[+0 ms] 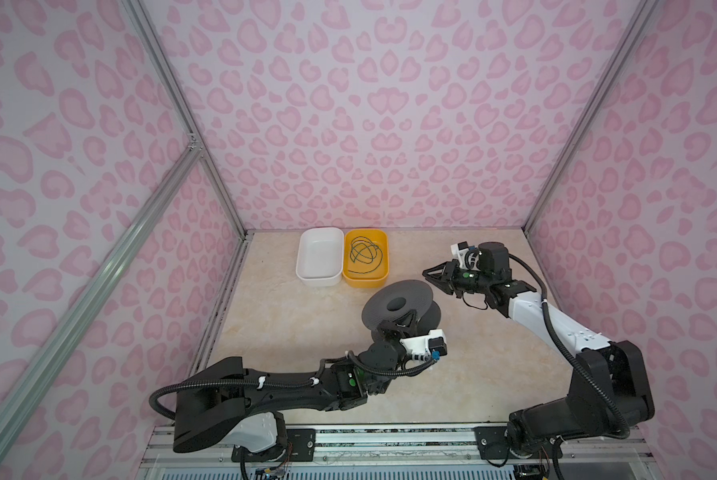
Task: Wrap the cables
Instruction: 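Open the right gripper and draw it back while the left lowers the spool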
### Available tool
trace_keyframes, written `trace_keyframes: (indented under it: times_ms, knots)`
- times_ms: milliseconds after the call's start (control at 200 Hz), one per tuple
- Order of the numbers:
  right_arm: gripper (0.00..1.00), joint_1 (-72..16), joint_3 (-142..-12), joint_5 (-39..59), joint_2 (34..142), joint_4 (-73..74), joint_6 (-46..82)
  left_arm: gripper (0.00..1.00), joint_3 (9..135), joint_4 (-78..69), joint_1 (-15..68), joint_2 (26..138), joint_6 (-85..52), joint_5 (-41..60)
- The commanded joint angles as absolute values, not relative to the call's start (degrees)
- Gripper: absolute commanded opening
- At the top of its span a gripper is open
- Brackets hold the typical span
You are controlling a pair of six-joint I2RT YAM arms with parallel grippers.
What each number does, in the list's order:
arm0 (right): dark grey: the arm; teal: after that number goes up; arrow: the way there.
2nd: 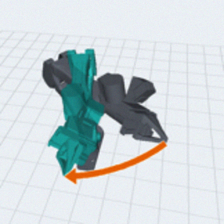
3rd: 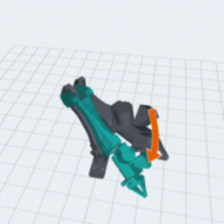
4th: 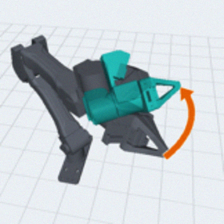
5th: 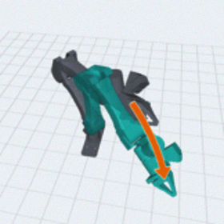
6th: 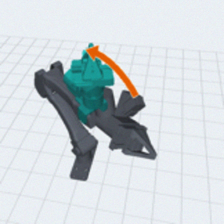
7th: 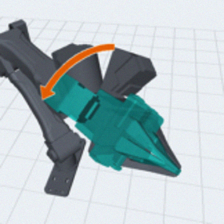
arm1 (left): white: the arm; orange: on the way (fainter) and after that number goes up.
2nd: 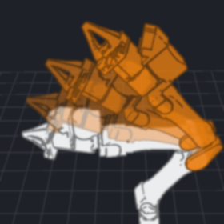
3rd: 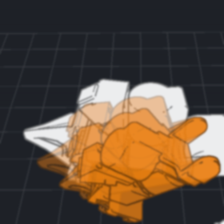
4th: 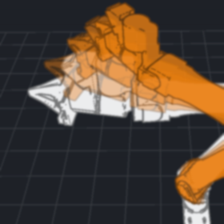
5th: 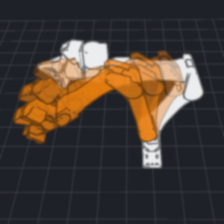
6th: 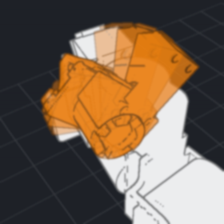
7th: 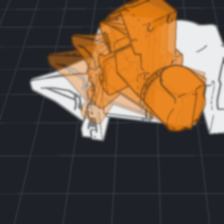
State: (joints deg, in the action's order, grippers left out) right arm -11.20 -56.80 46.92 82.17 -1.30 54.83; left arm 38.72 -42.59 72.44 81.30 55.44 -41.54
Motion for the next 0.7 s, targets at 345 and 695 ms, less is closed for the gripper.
trace_keyframes:
  times_ms: [345, 695]
  knots:
    - [0.36, -3.6, -50.1, 41.2, 70.2, -4.8, 47.9, 0.03, 37.8, -44.8, 74.4, 93.7, 53.5, -54.5]
    - [0.43, -2.9, -48.3, 40.0, 67.0, -6.8, 45.7, 0.45, 43.4, -22.0, 75.0, 96.5, 35.6, -49.0]
